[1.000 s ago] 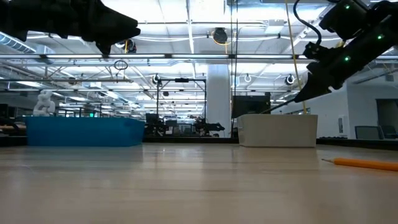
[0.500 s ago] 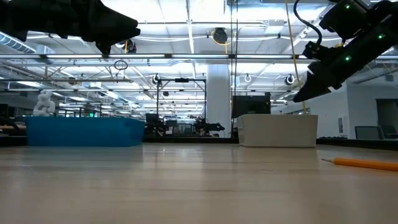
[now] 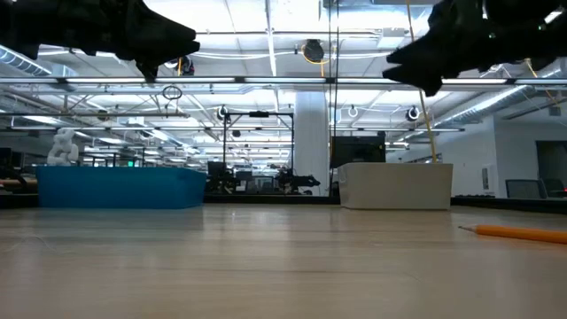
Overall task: Sort pens & pencils
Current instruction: Put the green pencil into the gray bin
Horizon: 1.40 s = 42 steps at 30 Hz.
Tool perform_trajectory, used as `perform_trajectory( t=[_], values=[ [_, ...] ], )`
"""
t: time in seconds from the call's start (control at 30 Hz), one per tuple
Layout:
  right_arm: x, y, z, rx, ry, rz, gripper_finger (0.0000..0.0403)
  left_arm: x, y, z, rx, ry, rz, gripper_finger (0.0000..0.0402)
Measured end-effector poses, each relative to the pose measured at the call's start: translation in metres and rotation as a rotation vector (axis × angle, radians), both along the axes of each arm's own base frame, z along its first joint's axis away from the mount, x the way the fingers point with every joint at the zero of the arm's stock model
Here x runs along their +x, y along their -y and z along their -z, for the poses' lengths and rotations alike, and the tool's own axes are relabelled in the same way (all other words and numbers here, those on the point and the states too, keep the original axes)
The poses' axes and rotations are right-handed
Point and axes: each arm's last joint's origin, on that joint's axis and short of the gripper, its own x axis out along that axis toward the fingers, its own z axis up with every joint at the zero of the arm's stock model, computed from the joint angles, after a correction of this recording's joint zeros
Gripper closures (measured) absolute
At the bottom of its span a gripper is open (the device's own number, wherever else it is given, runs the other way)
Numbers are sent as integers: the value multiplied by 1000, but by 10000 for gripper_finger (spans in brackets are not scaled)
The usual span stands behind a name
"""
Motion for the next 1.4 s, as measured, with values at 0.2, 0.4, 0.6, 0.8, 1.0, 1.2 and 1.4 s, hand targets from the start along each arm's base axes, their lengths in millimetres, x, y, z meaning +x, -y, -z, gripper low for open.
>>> perform_trajectory(
  t=[0.2,0.4,0.6,0.8,1.0,1.2,1.4],
  values=[
    [9,-17,29,-49,147,-142,199,0,4,1,-52,-13,131,261],
    [15,-28,53,-27,148,-207,199,-1,7,4,-60,-51,243,261],
    [21,-32,69,18,53,-228,200,-1,7,5,-46,-55,238,261],
    [22,-32,68,-8,64,-230,200,0,0,5,-9,-50,4,261],
    [22,-32,65,-20,95,-231,200,0,0,5,-9,-49,-16,261],
    [22,-32,65,-21,95,-231,200,0,0,5,-40,-47,7,261],
    [22,-32,65,-21,95,-231,200,0,1,6,-80,-61,9,261]
  ],
)
